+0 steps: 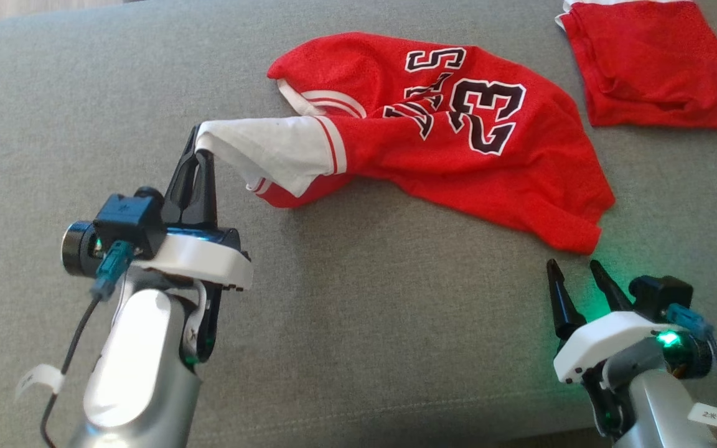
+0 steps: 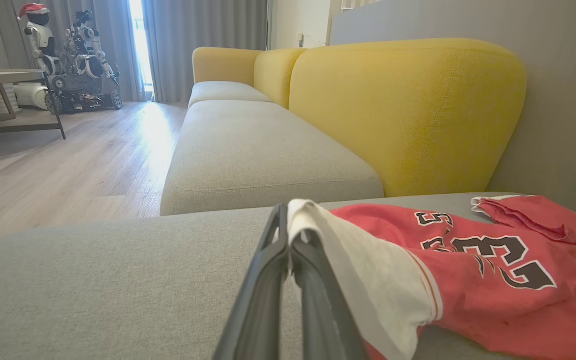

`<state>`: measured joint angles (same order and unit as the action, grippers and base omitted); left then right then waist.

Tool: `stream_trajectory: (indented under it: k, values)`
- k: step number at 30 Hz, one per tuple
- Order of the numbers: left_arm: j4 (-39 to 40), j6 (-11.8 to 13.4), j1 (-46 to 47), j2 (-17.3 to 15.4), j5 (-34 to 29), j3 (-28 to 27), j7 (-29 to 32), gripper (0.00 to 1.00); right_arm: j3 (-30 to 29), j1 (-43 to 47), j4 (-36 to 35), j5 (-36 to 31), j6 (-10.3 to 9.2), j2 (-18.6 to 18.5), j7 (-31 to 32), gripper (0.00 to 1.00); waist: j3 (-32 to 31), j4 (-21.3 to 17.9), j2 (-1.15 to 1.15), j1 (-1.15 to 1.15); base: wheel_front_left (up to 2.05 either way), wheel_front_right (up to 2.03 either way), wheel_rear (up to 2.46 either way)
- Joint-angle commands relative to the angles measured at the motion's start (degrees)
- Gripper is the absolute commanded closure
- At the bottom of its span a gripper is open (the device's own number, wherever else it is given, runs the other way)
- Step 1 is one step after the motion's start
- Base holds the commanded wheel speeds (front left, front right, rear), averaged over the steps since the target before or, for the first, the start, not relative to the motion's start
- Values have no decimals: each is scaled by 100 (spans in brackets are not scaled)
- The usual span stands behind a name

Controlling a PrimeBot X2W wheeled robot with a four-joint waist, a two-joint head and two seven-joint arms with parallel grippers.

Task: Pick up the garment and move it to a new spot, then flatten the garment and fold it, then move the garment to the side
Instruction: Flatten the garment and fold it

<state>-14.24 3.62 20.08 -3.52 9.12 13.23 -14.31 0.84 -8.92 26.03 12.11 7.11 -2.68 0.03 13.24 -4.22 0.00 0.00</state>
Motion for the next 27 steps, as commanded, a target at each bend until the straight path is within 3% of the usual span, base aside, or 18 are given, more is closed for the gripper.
stream_trajectory:
  k: [1, 8, 18, 19, 21, 22, 23, 24, 27]
  values:
    - [221, -22, 88, -73, -56, -194, -69, 100, 91, -194, -177, -73, 37, -20, -8, 0, 26, 10, 0, 0, 0, 0, 0]
    - [201, -79, 130, -60, -82, -198, -69, 100, -76, -412, -7, -542, 37, -20, -125, 0, 97, 71, 0, 0, 0, 0, 0]
    - [196, -100, 155, -43, -111, -230, -69, 100, -138, -603, 296, -660, 37, -20, -187, 0, 140, 100, 0, 0, 0, 0, 0]
    - [194, -101, 158, -42, -114, -236, -69, 100, -116, -620, 314, -645, 37, -20, -199, 12, 142, 96, 0, 0, 0, 0, 0]
    - [190, -103, 163, -41, -122, -248, -69, 100, -89, -649, 348, -624, 37, -20, -224, 58, 145, 86, 0, 0, 0, 0, 0]
    - [187, -105, 166, -40, -126, -253, -69, 100, -75, -663, 360, -619, 37, -20, -246, 65, 147, 82, 0, 0, 0, 0, 0]
    - [182, -107, 169, -40, -129, -257, -69, 100, -63, -674, 373, -615, 37, -20, -266, 79, 147, 77, 0, 0, 0, 0, 0]
    - [175, -110, 171, -39, -132, -260, -69, 100, -46, -683, 387, -615, 37, -20, -284, 100, 146, 73, 0, 0, 0, 0, 0]
    - [149, -113, 168, -36, -140, -269, -69, 100, -2, -666, 442, -639, 37, -20, -300, 100, 122, 61, 0, 0, 0, 0, 0]
